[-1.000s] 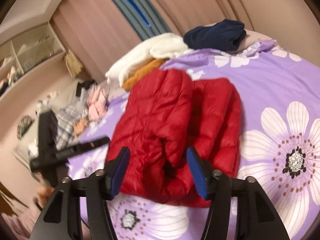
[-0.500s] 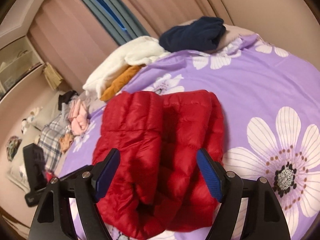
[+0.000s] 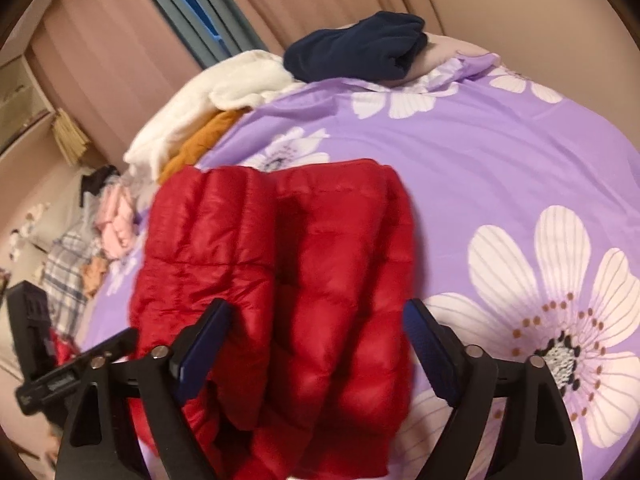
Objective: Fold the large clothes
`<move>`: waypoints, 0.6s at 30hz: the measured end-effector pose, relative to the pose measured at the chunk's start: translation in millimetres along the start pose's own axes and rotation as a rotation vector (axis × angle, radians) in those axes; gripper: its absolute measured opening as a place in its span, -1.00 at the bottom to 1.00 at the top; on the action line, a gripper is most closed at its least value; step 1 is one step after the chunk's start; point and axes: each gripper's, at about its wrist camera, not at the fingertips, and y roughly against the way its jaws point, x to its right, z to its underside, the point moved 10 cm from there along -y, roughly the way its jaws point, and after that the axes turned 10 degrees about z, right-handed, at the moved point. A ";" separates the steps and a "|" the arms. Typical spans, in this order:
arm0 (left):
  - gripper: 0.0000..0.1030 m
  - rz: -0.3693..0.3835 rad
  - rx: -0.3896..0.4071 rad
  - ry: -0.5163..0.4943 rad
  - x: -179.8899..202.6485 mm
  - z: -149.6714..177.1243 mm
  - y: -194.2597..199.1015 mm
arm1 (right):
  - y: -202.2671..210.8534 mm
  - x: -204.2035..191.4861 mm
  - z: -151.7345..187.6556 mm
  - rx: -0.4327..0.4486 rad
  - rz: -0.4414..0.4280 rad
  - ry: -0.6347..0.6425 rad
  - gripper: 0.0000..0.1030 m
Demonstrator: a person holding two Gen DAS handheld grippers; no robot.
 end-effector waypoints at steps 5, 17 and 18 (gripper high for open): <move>0.86 0.032 -0.018 0.039 -3.5 0.8 -8.2 | -13.2 10.3 4.3 -0.040 -0.012 -0.044 0.73; 0.97 0.057 -0.033 0.069 -5.7 -0.4 -20.9 | -28.6 19.1 15.6 -0.124 -0.115 -0.154 0.83; 0.97 0.059 -0.034 0.070 -6.8 -0.8 -21.6 | -29.7 18.7 15.7 -0.130 -0.124 -0.159 0.83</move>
